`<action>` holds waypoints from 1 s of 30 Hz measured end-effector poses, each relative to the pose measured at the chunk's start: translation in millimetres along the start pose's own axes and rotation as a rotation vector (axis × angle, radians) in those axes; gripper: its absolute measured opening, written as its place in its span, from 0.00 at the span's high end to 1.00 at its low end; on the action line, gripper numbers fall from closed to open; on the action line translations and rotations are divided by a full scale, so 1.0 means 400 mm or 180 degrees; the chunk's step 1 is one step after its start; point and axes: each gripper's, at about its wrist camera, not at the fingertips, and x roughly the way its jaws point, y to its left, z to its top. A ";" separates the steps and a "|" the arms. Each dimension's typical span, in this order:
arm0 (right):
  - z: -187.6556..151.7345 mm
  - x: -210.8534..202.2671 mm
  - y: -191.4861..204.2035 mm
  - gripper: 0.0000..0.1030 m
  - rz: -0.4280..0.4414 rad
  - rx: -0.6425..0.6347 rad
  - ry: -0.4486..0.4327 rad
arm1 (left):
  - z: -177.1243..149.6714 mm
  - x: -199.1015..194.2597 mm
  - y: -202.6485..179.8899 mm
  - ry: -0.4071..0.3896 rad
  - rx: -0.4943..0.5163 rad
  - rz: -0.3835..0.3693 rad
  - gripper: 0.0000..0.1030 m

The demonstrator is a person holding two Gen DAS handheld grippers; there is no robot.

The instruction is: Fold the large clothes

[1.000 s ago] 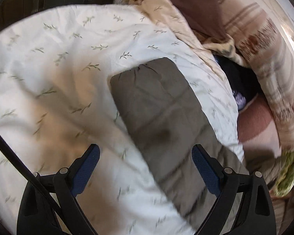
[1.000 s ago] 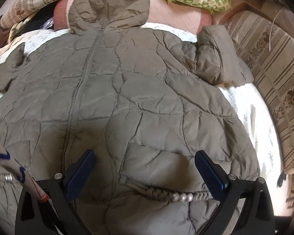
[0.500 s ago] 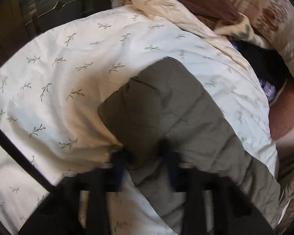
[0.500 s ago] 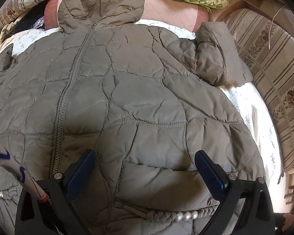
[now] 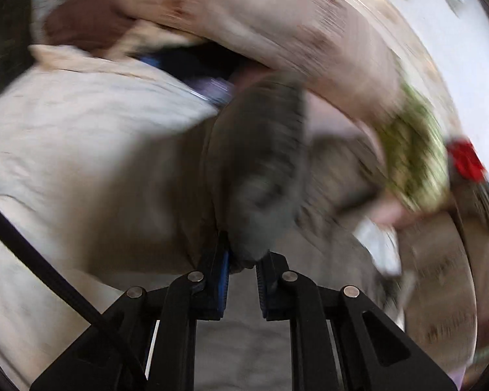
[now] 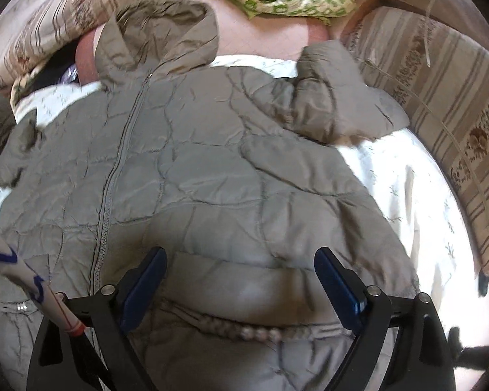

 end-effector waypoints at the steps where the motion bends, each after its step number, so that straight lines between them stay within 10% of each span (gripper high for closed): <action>1: -0.005 -0.008 -0.017 0.09 0.0025 0.0053 -0.0010 | -0.036 0.026 -0.049 0.0074 0.0092 -0.0080 0.87; 5: -0.023 -0.034 -0.075 0.09 0.0054 0.0183 -0.0045 | -0.179 0.150 -0.189 0.0446 0.0364 -0.0254 0.85; 12: -0.033 -0.062 -0.165 0.08 0.0060 0.0322 -0.0061 | -0.369 0.196 -0.268 0.0811 0.0626 -0.0182 0.53; 16: -0.001 -0.045 -0.187 0.07 0.0284 0.0477 0.0047 | -0.446 0.056 -0.257 0.0437 0.0864 0.0013 0.33; 23: 0.129 0.074 -0.097 0.07 0.1036 0.0466 0.0093 | -0.559 -0.119 -0.178 -0.0197 0.1010 0.0999 0.32; 30: 0.279 0.308 0.043 0.11 0.1270 0.0636 0.0461 | -0.615 -0.161 -0.109 -0.0236 0.0892 0.1254 0.32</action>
